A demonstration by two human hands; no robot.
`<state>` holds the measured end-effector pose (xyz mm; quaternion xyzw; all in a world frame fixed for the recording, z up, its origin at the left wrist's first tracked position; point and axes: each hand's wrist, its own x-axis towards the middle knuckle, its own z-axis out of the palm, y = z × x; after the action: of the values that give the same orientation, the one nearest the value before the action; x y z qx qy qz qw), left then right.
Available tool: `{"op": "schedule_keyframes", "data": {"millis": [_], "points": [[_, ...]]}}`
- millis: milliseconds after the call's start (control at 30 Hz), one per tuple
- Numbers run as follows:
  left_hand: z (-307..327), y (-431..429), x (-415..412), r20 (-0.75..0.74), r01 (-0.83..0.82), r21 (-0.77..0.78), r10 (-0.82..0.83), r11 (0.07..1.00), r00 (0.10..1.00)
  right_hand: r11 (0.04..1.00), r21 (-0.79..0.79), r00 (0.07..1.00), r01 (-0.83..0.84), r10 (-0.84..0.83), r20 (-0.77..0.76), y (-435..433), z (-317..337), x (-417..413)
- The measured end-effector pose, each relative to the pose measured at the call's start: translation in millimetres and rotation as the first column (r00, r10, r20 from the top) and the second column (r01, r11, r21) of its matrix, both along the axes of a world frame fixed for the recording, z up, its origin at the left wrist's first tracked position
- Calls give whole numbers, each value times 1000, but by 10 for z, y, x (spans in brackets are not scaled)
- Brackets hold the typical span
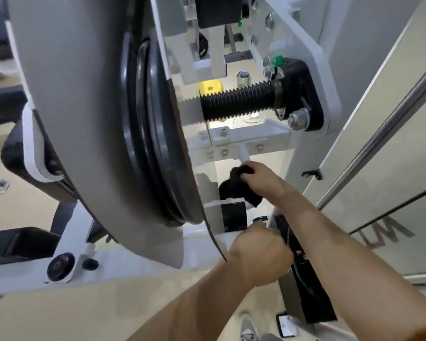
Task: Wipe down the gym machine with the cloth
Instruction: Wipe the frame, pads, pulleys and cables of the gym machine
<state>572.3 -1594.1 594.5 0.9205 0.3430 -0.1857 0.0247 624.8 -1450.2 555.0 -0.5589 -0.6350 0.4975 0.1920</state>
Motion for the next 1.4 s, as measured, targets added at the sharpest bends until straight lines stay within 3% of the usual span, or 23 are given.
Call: {"op": "schedule_keyframes", "data": {"millis": [133, 267, 333, 400, 600, 733, 867, 1000, 1133, 1267, 1400], "points": [[-26, -34, 1, 20, 8, -6, -8, 1000, 1000, 995, 95, 961, 1, -27, 274, 441, -33, -321], [-25, -25, 12, -28, 42, 7, -42, 999, 999, 928, 349, 795, -134, -110, 596, 535, -84, -445], [-35, -20, 8, -32, 45, 6, -45, 999, 998, 809, 570, 804, -143, -240, 543, 559, -110, -415], [-48, -11, -3, -45, 27, 40, -26, 999, 999, 734, 670, 877, -111, -245, 413, 684, -127, -362], [-15, 27, -14, 19, -22, -32, 22, 999, 1000, 890, 378, 880, -255, 51, 472, 603, -53, -406], [-39, 10, -23, 57, -15, 7, 14, 1000, 998, 898, 362, 914, -249, 95, 393, 13, 67, -173], [-116, 5, -7, 120, -50, 97, 38, 994, 992, 962, 267, 980, -64, 10, 200, -368, 119, 90], [-88, -3, -21, 159, -89, 101, 72, 991, 985, 924, 382, 968, 2, -98, 232, -128, 99, -55], [-69, -3, -24, 162, -73, 146, 49, 987, 986, 955, 273, 976, 116, -160, 146, 28, 60, -150], [-170, 23, -54, 199, -35, 200, -6, 979, 980, 960, 223, 981, 169, -185, 53, -404, 109, 189], [-169, -9, -53, 188, 145, 313, -210, 939, 959, 966, -163, 953, 199, -230, -196, -888, 161, 515]]}}
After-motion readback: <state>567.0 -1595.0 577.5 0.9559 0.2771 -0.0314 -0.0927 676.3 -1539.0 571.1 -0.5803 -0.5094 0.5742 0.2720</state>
